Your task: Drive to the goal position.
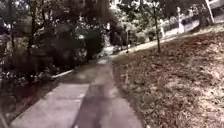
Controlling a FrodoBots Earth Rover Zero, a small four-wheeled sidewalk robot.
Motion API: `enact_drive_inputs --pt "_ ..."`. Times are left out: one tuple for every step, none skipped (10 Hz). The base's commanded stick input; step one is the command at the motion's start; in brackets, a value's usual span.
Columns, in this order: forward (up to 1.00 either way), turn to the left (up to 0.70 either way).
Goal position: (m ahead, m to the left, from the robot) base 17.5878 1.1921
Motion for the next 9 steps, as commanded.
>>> enact_drive_inputs --pt "1.0 0.0" --pt "1.0 0.0" --pt "0.58 0.0" --pt "0.0 0.0" --pt "0.0 0.0" --pt "0.0 0.0" --pt "0.0 0.0" --pt "0.0 0.0" --pt "0.0 0.0"
